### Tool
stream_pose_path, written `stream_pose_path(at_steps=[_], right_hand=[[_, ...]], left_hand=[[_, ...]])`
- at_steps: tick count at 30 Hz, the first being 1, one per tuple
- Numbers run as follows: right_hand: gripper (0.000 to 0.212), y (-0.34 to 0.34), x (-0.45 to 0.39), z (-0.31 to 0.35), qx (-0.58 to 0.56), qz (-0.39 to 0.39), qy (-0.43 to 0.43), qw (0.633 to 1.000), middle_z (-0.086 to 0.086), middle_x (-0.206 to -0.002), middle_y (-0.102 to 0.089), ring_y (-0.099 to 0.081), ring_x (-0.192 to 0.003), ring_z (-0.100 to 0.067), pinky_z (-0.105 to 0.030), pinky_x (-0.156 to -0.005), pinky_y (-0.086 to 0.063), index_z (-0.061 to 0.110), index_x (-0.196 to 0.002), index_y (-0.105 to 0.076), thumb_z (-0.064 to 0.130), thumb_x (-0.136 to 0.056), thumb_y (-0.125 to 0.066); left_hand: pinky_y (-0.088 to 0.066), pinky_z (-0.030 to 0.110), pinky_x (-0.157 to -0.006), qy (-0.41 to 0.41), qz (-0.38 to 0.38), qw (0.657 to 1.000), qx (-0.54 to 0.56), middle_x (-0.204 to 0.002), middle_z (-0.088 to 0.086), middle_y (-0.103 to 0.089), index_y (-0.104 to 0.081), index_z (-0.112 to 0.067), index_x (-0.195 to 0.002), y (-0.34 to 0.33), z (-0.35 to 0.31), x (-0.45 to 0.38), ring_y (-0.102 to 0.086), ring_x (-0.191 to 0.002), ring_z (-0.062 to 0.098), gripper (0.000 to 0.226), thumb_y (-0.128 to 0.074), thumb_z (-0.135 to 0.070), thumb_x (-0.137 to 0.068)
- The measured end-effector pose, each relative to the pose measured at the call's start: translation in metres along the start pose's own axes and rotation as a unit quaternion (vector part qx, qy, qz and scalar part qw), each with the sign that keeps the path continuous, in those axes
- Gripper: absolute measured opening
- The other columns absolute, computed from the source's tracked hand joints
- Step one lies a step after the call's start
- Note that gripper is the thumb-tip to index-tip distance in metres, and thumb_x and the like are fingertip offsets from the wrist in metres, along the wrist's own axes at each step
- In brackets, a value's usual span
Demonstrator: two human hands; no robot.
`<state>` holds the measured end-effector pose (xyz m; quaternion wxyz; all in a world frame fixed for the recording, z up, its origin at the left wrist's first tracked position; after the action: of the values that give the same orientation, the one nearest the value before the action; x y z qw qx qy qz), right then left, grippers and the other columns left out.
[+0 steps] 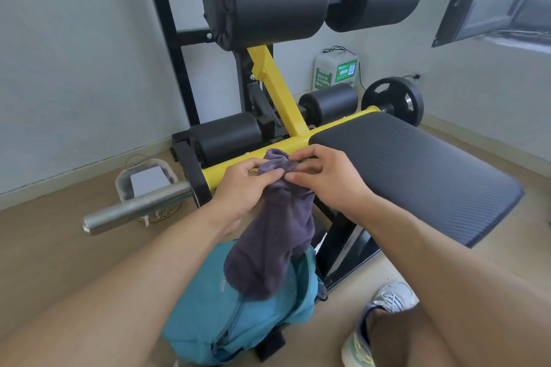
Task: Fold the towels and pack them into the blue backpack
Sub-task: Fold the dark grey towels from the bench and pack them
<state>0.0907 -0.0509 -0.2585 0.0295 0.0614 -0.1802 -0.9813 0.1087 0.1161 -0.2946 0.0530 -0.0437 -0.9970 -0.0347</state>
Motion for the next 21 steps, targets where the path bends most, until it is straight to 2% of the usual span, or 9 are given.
stream_pose_path(at_steps=[3, 5, 7, 9, 11, 12, 14, 17, 21], right_hand=[[0.019, 0.004, -0.004, 0.002, -0.009, -0.049, 0.009, 0.999, 0.005, -0.087, -0.078, -0.072, -0.080, -0.011, -0.029, -0.073, -0.059, 0.019, -0.105, -0.066, 0.006, -0.092, -0.070], [0.022, 0.003, -0.005, 0.007, -0.024, -0.040, 0.023, 0.999, 0.007, -0.087, -0.076, -0.067, -0.078, -0.013, -0.030, -0.074, -0.056, 0.020, -0.109, -0.063, 0.002, -0.097, -0.062], [0.025, 0.000, -0.005, 0.010, -0.034, -0.008, 0.037, 0.999, 0.005, -0.090, -0.076, -0.067, -0.083, -0.026, -0.037, -0.078, -0.056, 0.020, -0.113, -0.061, 0.000, -0.099, -0.057], [0.026, -0.002, -0.004, 0.011, -0.028, 0.020, 0.049, 0.998, -0.001, -0.095, -0.076, -0.068, -0.090, -0.035, -0.040, -0.078, -0.056, 0.019, -0.116, -0.060, 0.000, -0.100, -0.057], [0.026, -0.003, -0.004, 0.011, -0.029, 0.037, 0.050, 0.998, -0.003, -0.096, -0.076, -0.070, -0.086, -0.025, -0.035, -0.079, -0.055, 0.018, -0.117, -0.061, 0.000, -0.098, -0.060], [0.026, -0.003, -0.004, 0.011, -0.040, 0.040, 0.046, 0.997, -0.004, -0.095, -0.077, -0.071, -0.084, -0.018, -0.035, -0.080, -0.056, 0.017, -0.117, -0.062, 0.000, -0.097, -0.062], [0.026, -0.004, -0.003, 0.011, -0.065, 0.042, 0.038, 0.996, -0.005, -0.094, -0.078, -0.072, -0.085, -0.014, -0.037, -0.082, -0.058, 0.015, -0.116, -0.063, 0.000, -0.095, -0.065], [0.026, -0.005, -0.004, 0.011, -0.074, 0.041, 0.036, 0.996, -0.006, -0.094, -0.078, -0.074, -0.087, -0.018, -0.040, -0.086, -0.059, 0.014, -0.115, -0.063, 0.000, -0.094, -0.067], [0.023, -0.012, -0.004, 0.015, -0.052, 0.046, 0.049, 0.996, -0.005, -0.095, -0.078, -0.073, -0.094, -0.032, -0.047, -0.086, -0.059, 0.016, -0.113, -0.065, 0.004, -0.094, -0.069]], left_hand=[[-0.053, 0.017, -0.063, -0.029, -0.042, 0.997, -0.064, -0.083, 0.001, -0.078, -0.075, -0.018, -0.095, 0.002, -0.011, 0.003, -0.072, -0.074, 0.008, 0.011, -0.079, -0.024, -0.087], [-0.048, 0.015, -0.061, -0.040, -0.055, 0.992, -0.108, -0.085, -0.001, -0.076, -0.076, -0.018, -0.088, 0.004, -0.018, 0.004, -0.066, -0.074, 0.007, 0.015, -0.083, -0.030, -0.083], [-0.046, 0.021, -0.070, -0.045, -0.039, 0.989, -0.139, -0.094, -0.003, -0.074, -0.074, -0.022, -0.087, 0.005, -0.022, 0.004, -0.064, -0.086, 0.008, 0.020, -0.085, -0.037, -0.079], [-0.048, 0.029, -0.088, -0.060, -0.010, 0.985, -0.161, -0.111, -0.008, -0.070, -0.071, -0.029, -0.099, 0.007, -0.024, 0.003, -0.061, -0.107, 0.008, 0.026, -0.085, -0.036, -0.079], [-0.046, 0.035, -0.104, -0.078, 0.044, 0.983, -0.160, -0.119, -0.010, -0.069, -0.070, -0.032, -0.110, 0.005, -0.025, 0.005, -0.059, -0.119, 0.008, 0.032, -0.084, -0.025, -0.082], [-0.046, 0.036, -0.107, -0.081, 0.077, 0.982, -0.152, -0.117, -0.009, -0.071, -0.071, -0.031, -0.112, 0.003, -0.023, 0.006, -0.061, -0.119, 0.009, 0.032, -0.082, -0.020, -0.084], [-0.049, 0.033, -0.103, -0.075, 0.120, 0.980, -0.137, -0.109, -0.006, -0.075, -0.072, -0.026, -0.109, 0.001, -0.020, 0.008, -0.066, -0.111, 0.011, 0.026, -0.080, -0.016, -0.086], [-0.049, 0.031, -0.084, -0.084, 0.114, 0.976, -0.168, -0.086, -0.004, -0.072, -0.071, -0.019, -0.088, 0.001, -0.022, 0.011, -0.065, -0.086, 0.012, 0.011, -0.081, -0.022, -0.085], [-0.047, 0.036, -0.074, -0.097, 0.120, 0.976, -0.153, -0.078, 0.005, -0.067, -0.068, -0.005, -0.085, 0.003, -0.026, 0.014, -0.061, -0.077, 0.018, 0.030, -0.082, -0.031, -0.083]])
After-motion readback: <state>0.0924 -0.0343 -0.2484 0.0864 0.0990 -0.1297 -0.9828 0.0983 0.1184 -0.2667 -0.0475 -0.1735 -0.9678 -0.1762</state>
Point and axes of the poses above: each hand's wrist, its own x-axis away from the middle knuckle, its own y-axis out of the back of the hand, z = x × y, the point moved 6 cm from there along -x, towards the middle knuckle
